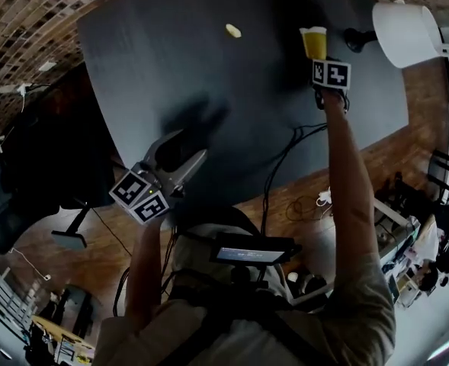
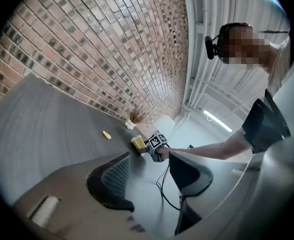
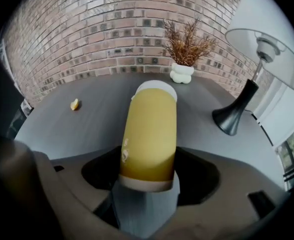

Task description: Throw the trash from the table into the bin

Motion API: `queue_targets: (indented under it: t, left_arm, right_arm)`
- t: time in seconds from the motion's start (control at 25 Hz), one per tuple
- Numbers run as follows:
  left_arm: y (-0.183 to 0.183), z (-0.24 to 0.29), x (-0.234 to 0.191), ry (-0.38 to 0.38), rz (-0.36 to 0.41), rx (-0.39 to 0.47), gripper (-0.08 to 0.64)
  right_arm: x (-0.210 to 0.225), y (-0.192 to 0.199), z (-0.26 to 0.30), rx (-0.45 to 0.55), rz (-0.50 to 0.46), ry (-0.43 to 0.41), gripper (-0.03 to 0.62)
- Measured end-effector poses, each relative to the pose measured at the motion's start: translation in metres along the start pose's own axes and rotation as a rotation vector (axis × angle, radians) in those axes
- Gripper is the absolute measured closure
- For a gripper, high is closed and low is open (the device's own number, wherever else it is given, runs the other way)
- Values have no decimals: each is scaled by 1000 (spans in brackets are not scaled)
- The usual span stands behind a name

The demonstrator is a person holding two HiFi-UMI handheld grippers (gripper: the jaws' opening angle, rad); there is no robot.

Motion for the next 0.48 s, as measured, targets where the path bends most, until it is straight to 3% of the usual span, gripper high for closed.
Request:
queue_targets:
  t: [0.16,0.36,0.48]
  left_arm:
    - [1,6,5,34,7,-34,328]
    - [-1,31,22,128,55,-97,328]
    - [7,45,45,175,72,-136,328]
  right_arm:
    - [4,25,-26,61,79,-55,258]
    - [17,67,-97,251,225,-158,258]
    - [19,116,-154,354,279,-236,258]
Point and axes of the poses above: the fingertips, and each gripper's own axes: z forward along the fingers, x to its right, y out of its underside, the point moved 10 cm from there along -z, backward along the fingers, and after that the axes turned 11 degrees about y, right-handed, at the moved point
